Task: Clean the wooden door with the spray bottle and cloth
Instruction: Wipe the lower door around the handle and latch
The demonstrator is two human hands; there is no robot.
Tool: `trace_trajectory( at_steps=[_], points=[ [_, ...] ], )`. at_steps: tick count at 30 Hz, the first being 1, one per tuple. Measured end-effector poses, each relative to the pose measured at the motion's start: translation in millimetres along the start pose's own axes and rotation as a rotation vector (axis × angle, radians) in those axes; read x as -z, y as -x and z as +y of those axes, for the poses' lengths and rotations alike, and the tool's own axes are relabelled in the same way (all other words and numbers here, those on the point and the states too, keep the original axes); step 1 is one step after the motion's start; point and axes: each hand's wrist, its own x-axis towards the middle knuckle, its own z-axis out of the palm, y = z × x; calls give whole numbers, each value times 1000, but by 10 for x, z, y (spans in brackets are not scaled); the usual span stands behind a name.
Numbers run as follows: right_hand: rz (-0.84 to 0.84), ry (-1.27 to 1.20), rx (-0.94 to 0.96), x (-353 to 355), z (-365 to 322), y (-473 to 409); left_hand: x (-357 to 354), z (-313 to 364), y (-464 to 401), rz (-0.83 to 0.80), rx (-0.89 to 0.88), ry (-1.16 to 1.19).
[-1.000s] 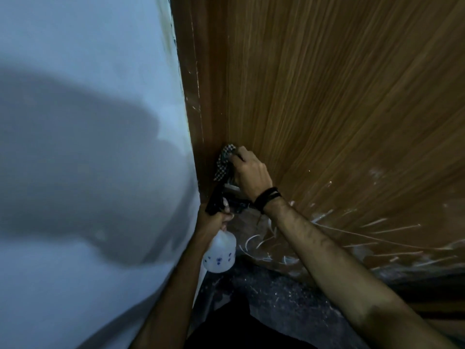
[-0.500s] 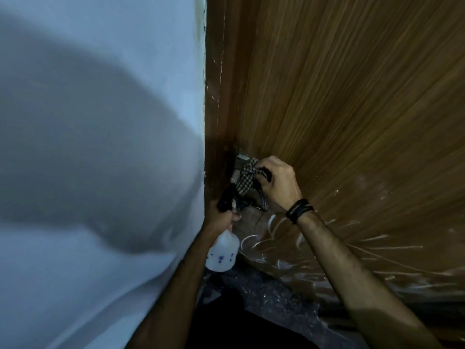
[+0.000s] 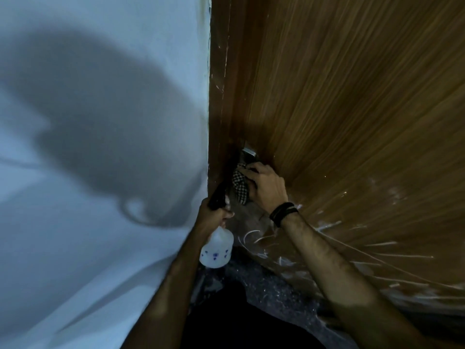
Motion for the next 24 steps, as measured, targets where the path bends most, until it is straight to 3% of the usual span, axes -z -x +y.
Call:
trace_trajectory(
  at_steps=[7,12,15,20,24],
  points=[
    [40,-128,-13,-182,-66,144,-31,24,-55,-15,-26,72],
    [49,-115,-62,-384,-225,-46,42,39,-110,63,-58,19],
    [51,-127,38,-300,-53,103,84,56,-126,8,-79,-3],
    [122,-187,-80,-221,88,358,5,60,-157,-128,-107,-86],
    [147,-143,-48,-239,-25,188,45,75,-187,-214,-90,-120]
  ],
)
